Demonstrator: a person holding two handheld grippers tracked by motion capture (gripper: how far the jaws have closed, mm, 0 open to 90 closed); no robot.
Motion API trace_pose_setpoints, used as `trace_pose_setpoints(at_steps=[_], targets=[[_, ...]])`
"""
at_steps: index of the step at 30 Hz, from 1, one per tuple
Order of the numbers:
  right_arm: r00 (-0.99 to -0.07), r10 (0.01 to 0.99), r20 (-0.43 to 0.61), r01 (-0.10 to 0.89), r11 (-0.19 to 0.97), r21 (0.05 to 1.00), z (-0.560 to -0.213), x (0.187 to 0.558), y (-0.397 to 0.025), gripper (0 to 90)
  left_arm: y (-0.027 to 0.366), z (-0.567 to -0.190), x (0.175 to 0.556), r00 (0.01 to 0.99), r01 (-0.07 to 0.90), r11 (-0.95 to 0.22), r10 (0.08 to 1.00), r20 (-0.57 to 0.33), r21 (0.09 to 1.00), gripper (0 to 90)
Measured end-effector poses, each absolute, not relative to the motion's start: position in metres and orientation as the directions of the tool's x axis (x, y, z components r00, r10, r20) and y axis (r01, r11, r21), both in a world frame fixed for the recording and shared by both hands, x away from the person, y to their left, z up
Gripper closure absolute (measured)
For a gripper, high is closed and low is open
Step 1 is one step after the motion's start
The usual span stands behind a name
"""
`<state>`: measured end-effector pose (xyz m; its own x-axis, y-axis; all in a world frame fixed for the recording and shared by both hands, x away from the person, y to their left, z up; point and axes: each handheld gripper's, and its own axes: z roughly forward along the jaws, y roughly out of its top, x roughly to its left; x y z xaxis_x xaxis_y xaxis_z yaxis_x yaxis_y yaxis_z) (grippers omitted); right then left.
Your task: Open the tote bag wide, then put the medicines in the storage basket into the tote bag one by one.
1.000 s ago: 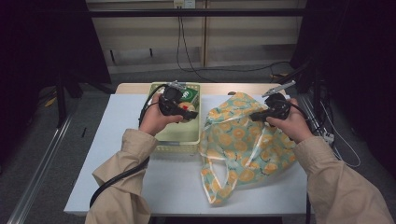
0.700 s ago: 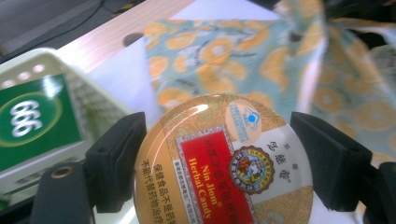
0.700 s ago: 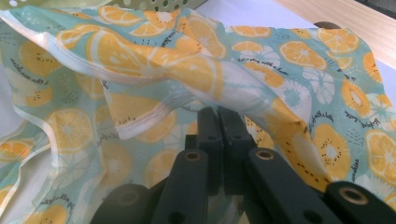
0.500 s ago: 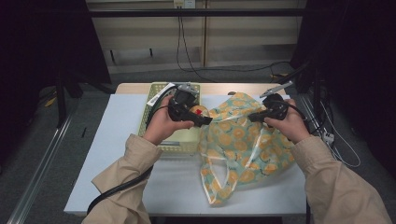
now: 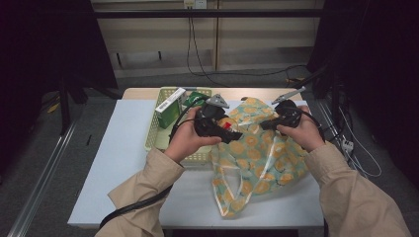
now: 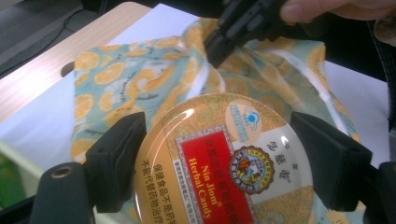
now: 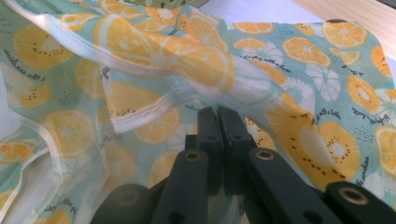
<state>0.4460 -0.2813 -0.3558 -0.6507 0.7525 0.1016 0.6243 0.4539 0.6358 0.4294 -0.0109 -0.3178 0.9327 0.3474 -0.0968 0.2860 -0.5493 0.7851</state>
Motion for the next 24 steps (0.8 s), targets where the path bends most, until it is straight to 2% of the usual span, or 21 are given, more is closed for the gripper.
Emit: trace_pose_setpoints(at_steps=[16,24], targets=[[-0.643,0.758,0.111,0.627,0.437,0.645,-0.354,0.447,-0.287,88.9,-0.044,-0.346,0.415,0.944,0.272,-0.566,0.314,-0.101,0.778,21.2],[-0.637,0.762,0.116,0.631,0.430,0.645,-0.355,0.448,-0.289,88.9,-0.045,-0.333,0.407,0.950,0.250,-0.549,0.300,-0.091,0.797,21.2]])
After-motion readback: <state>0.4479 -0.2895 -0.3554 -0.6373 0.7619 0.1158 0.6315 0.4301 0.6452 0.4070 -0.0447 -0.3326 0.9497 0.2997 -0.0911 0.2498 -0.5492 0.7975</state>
